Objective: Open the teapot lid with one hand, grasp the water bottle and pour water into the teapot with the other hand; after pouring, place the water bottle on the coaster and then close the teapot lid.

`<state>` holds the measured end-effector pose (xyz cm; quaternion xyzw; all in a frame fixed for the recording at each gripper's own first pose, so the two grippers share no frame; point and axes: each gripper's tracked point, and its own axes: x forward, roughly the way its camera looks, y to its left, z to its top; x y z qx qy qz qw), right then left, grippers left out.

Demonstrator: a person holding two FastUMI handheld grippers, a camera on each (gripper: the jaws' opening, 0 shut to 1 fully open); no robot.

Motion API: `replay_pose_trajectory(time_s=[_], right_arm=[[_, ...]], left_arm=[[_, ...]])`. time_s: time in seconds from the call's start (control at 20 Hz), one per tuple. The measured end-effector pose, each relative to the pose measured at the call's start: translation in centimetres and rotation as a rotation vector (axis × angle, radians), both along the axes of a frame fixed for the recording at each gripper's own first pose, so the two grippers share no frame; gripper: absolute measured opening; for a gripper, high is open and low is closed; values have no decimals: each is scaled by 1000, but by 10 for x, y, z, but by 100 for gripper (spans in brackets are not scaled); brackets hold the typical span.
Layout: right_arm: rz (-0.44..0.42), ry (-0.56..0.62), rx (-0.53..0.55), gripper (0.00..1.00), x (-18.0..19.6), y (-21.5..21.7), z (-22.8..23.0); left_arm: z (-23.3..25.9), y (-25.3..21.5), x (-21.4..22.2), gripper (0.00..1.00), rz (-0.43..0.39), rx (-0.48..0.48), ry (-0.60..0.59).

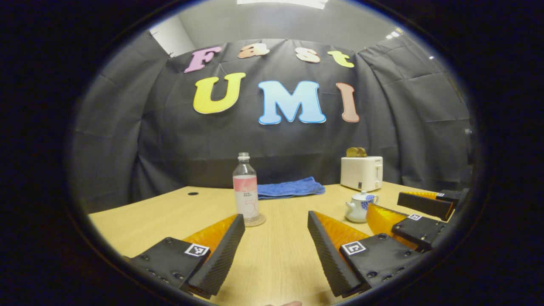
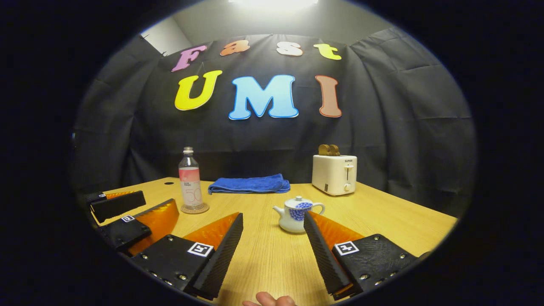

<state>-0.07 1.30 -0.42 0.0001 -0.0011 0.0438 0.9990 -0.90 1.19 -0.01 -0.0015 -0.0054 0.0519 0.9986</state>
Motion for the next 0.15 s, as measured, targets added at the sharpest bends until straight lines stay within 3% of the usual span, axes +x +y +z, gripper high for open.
replay_pose_trajectory(time_s=[0.15], right_arm=[[-17,-1,0,92,-1,-4,4]], left_arm=[[1,-2,3,100,0,2,5]])
